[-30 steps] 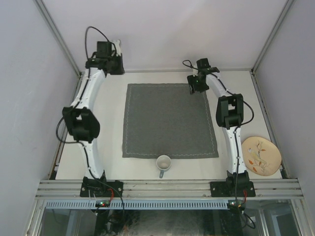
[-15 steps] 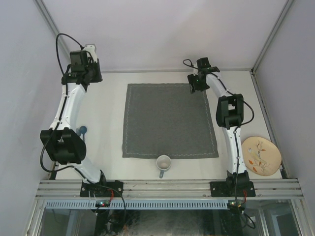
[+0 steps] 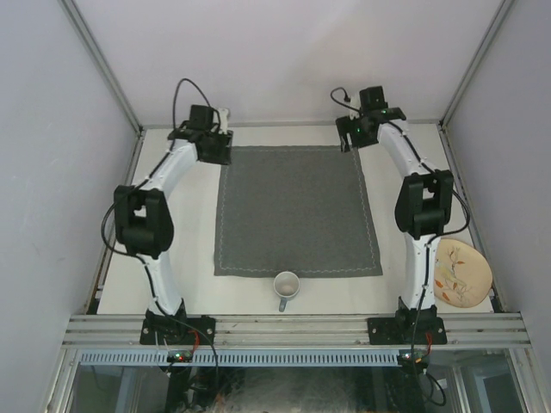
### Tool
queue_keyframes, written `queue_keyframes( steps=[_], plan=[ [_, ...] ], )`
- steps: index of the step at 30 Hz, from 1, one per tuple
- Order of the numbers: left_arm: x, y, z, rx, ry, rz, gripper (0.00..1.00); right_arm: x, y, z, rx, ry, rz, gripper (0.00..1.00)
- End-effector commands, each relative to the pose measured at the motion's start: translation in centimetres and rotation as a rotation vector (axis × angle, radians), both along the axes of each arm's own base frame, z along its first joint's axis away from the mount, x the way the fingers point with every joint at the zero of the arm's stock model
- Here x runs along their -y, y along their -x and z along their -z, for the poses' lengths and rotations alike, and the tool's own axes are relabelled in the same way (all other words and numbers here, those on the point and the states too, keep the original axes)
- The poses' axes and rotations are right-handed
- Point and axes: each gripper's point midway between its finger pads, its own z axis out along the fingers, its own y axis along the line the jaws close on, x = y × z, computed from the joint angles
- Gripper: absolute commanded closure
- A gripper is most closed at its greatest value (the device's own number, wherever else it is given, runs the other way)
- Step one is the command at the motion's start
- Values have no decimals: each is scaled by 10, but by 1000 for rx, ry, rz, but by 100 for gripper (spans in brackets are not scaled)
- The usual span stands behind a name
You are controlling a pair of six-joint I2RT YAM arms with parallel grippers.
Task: Set the dinner table for one person
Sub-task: Flatten out the napkin at the center of the board.
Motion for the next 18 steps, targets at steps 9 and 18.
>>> queue_keyframes(
  steps=[9, 18],
  plan=[
    [61, -3, 34, -75, -40, 94, 47, 60, 51, -115, 183, -37, 77, 32],
    [49, -8, 70, -227, -152, 36, 46, 104, 142, -138, 168, 17, 104, 31]
  ],
)
